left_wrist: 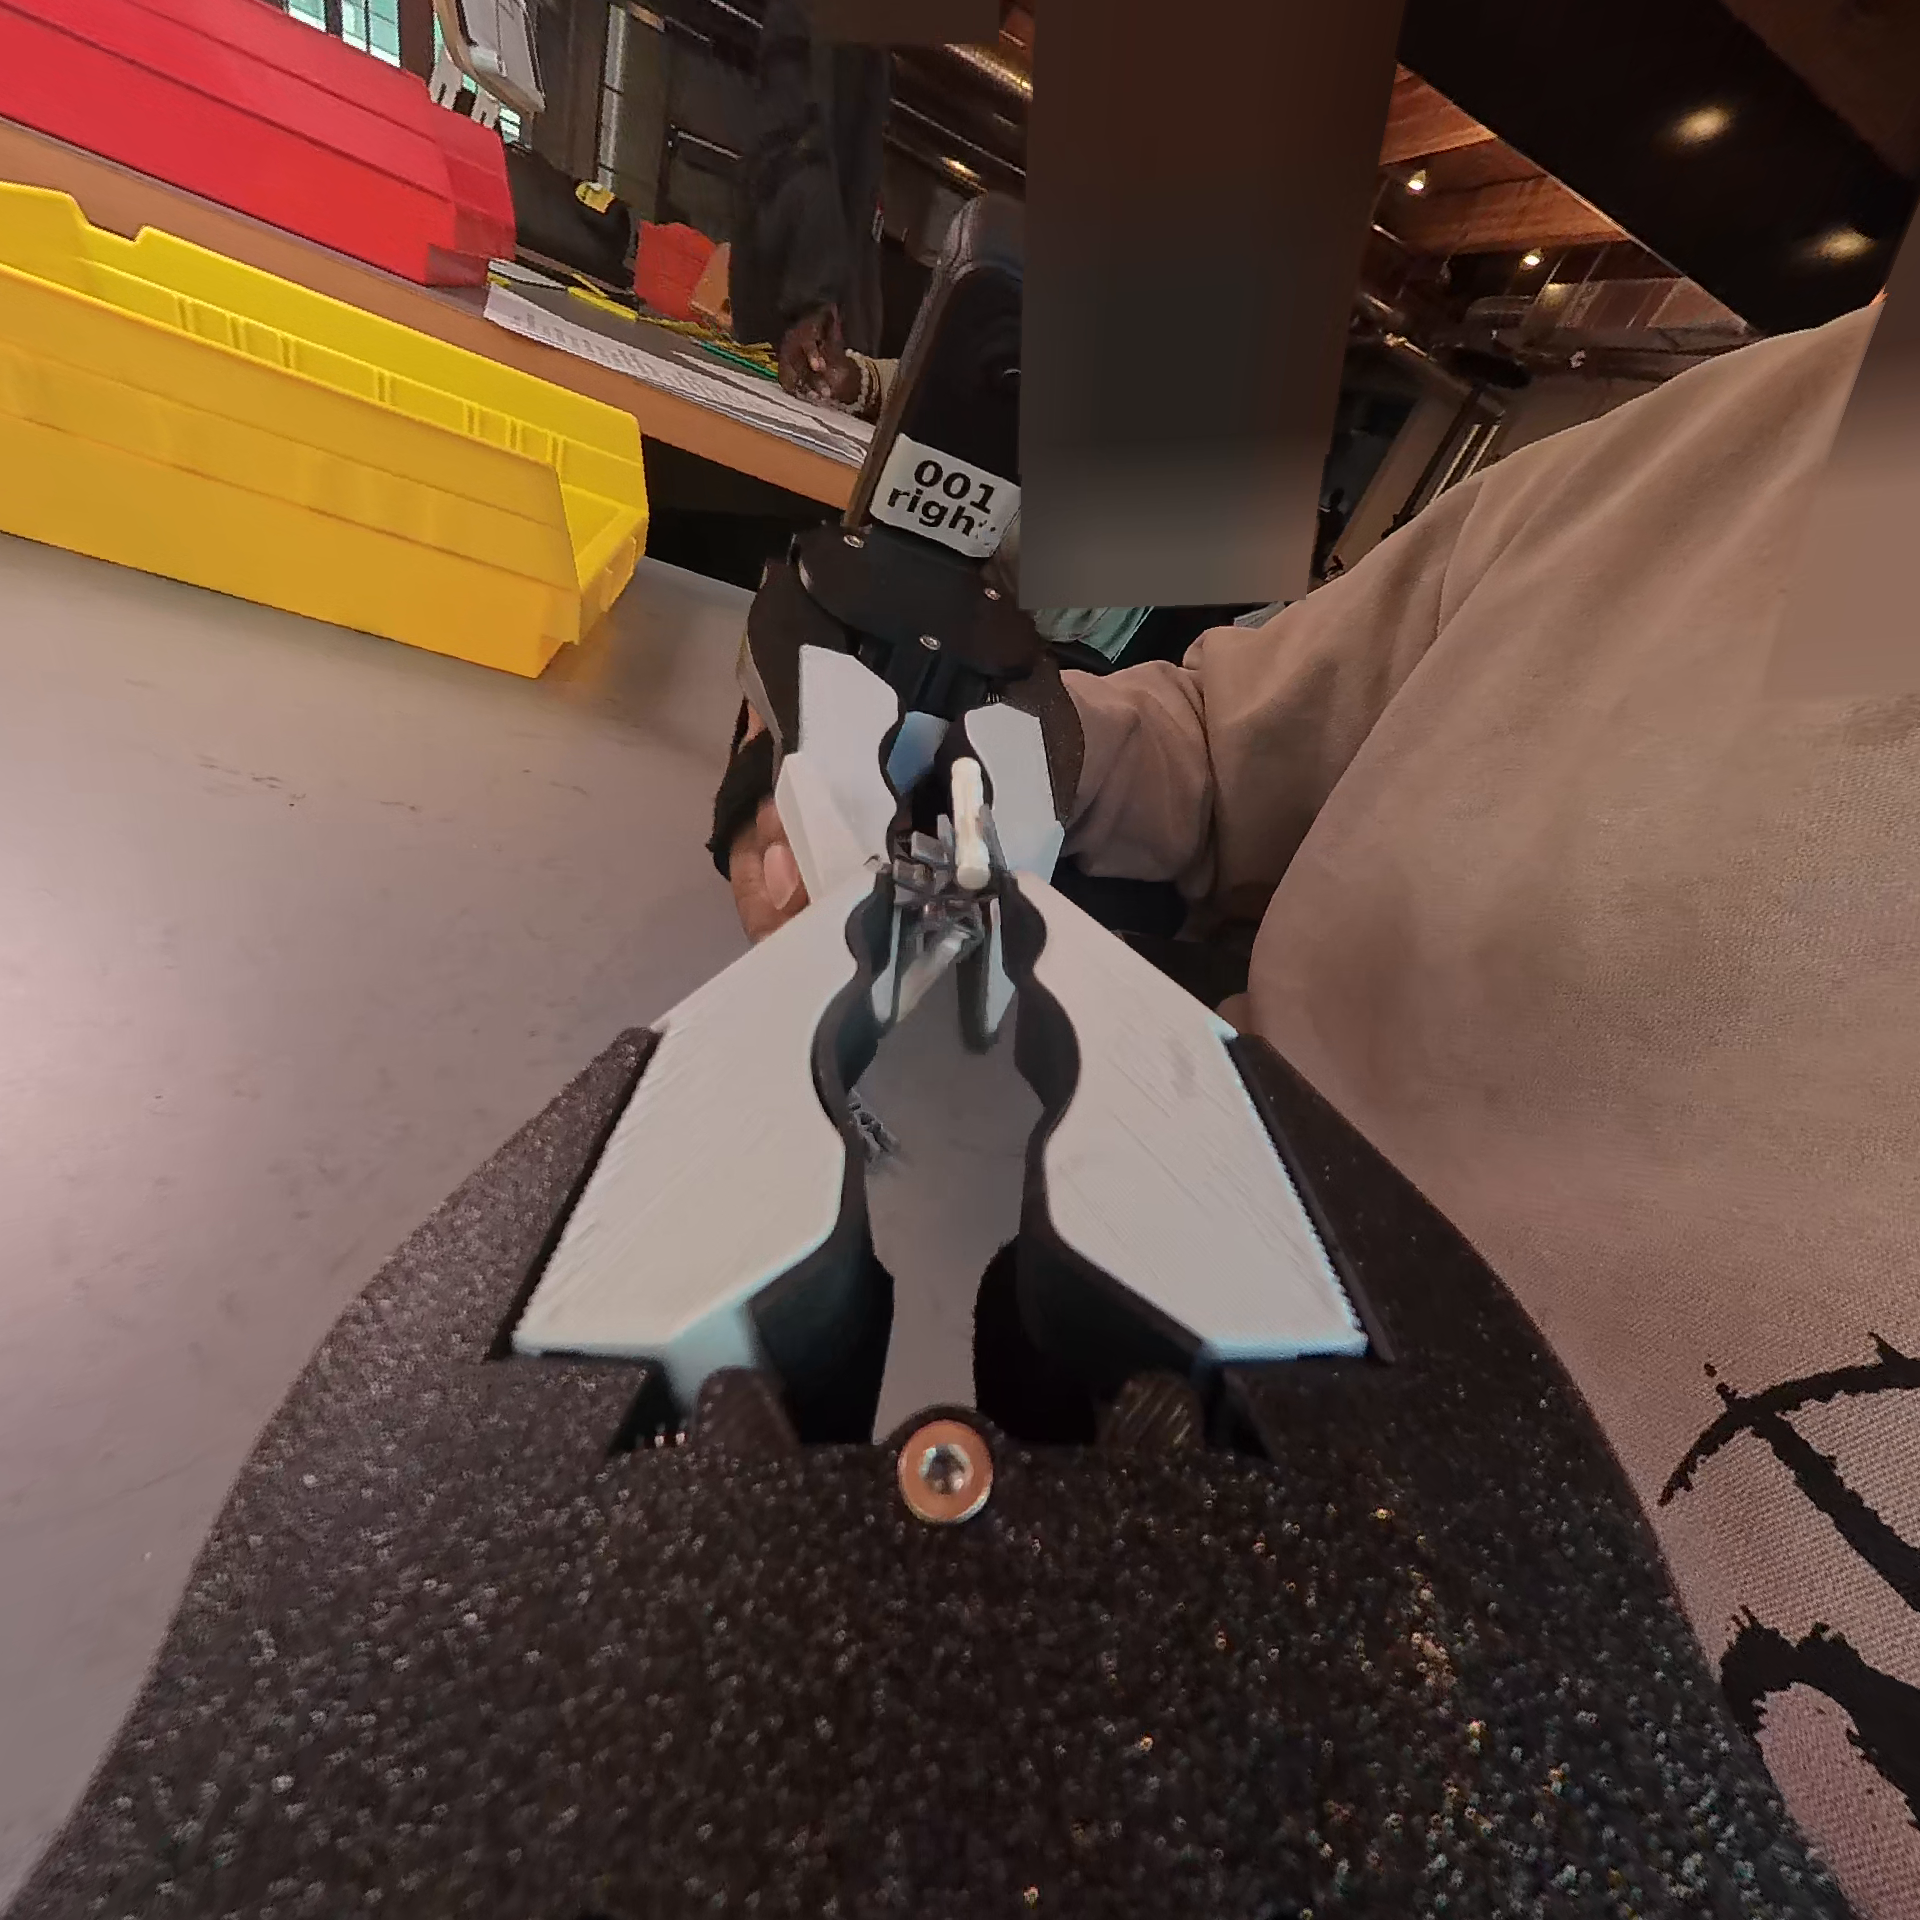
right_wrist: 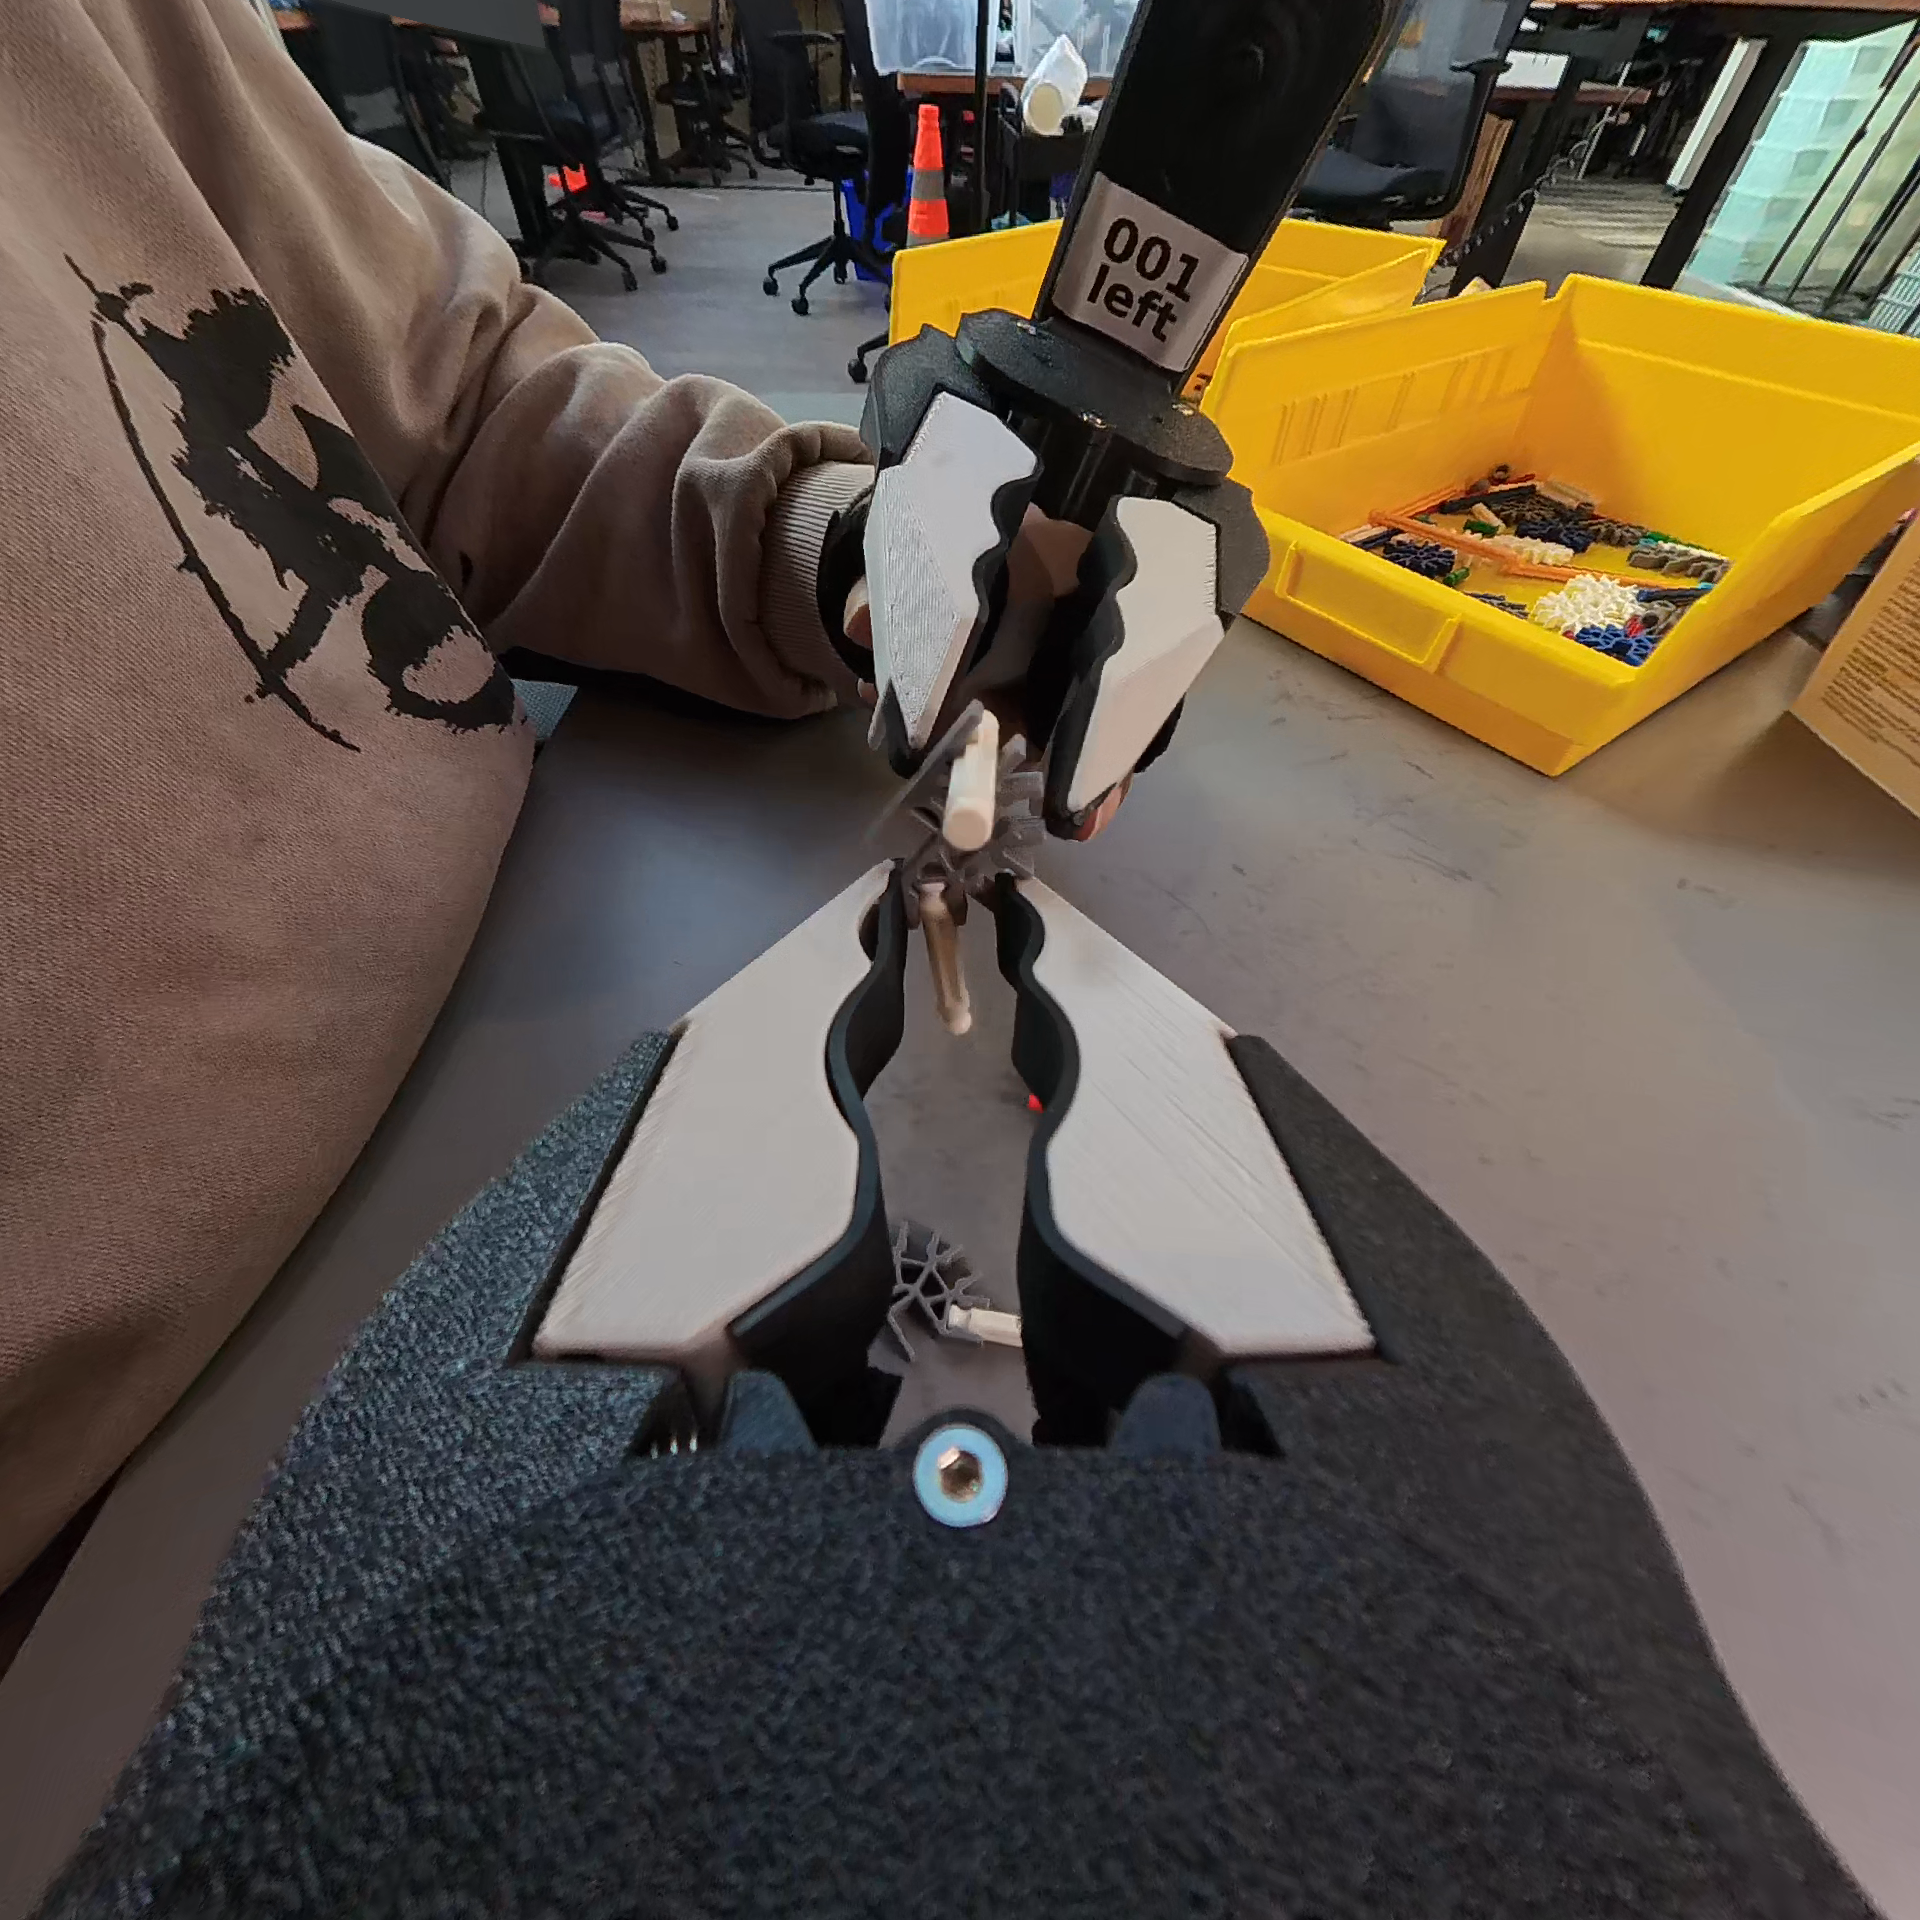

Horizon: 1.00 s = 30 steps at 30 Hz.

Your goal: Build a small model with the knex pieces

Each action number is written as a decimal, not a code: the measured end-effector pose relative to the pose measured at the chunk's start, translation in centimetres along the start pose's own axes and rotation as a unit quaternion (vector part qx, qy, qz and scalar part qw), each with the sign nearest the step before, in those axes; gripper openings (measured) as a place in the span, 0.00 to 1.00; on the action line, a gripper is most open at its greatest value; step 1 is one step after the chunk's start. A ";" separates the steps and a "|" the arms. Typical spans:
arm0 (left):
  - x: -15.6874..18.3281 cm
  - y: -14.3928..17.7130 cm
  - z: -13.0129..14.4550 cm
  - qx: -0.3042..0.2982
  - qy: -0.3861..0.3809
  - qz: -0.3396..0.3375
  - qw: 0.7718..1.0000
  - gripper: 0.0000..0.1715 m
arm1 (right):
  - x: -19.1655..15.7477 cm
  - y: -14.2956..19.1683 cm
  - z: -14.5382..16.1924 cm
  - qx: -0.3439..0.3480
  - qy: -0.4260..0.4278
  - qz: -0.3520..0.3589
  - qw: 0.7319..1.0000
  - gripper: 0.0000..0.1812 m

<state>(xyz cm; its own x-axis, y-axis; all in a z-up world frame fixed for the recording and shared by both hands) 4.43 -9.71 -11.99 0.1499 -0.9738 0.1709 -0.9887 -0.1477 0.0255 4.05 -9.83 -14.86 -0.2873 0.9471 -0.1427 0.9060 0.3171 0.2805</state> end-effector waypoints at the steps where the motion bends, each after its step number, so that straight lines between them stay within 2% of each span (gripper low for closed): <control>1: 0.1 0.0 0.0 -0.001 -0.003 0.001 1.000 0.12 | -0.1 -0.1 0.0 -0.002 0.003 0.000 1.000 0.08; 5: 0.0 -0.1 0.1 -0.003 -0.006 -0.001 1.000 0.12 | -0.1 -0.2 0.1 -0.004 0.006 0.003 1.000 0.08; 10: -0.1 -0.1 -0.1 0.014 0.013 0.005 1.000 0.17 | 0.1 -0.2 0.2 -0.008 0.007 0.009 1.000 0.08; 16: 0.0 -0.3 0.2 -0.004 -0.002 -0.003 1.000 0.13 | 0.1 -0.3 0.2 -0.009 0.008 0.012 1.000 0.08; 17: -0.2 -0.2 0.2 -0.007 -0.007 -0.009 1.000 0.13 | 0.5 -0.2 0.2 -0.011 0.007 0.020 1.000 0.09; 19: -0.5 0.1 0.5 -0.026 -0.020 -0.019 0.999 0.13 | 1.4 0.5 0.1 -0.022 0.005 0.036 0.999 0.21; 20: -0.8 0.1 1.0 -0.049 -0.036 -0.033 0.998 0.12 | 1.8 1.1 0.1 -0.034 -0.006 0.039 0.999 0.27; 22: -1.3 0.1 2.7 -0.116 -0.079 -0.056 0.988 0.13 | 2.5 2.4 0.6 -0.077 -0.037 0.042 0.995 0.33; 24: -1.4 0.0 4.3 -0.176 -0.113 -0.064 0.976 0.13 | 2.5 3.5 2.2 -0.147 -0.052 0.058 0.986 0.41; 26: -0.9 -0.4 5.4 -0.203 -0.119 -0.050 0.971 0.13 | 1.8 4.1 4.4 -0.218 -0.055 0.070 0.972 0.52; 28: -0.3 -0.8 6.5 -0.223 -0.117 -0.029 0.967 0.13 | 0.7 4.1 6.2 -0.259 -0.042 0.073 0.962 0.53; 30: 0.1 -1.0 7.3 -0.243 -0.123 -0.016 0.962 0.13 | -0.3 4.0 7.5 -0.279 -0.030 0.066 0.958 0.48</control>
<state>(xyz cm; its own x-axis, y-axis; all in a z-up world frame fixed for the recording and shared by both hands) 5.44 -10.96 -19.21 0.1168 -0.9904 -0.0734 -0.8577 -0.1378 0.4953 10.08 -9.25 -20.79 -0.1489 0.9814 -0.1212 0.6214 0.1881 0.7606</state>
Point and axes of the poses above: each gripper's, where its closed fingertips meet, y back along the fingers, z out of its underside, x = y × z across the jaws, the point moved 1 cm from there along y, back along the fingers, and after that the axes turned 10 degrees about -y, right-handed, at the moved point
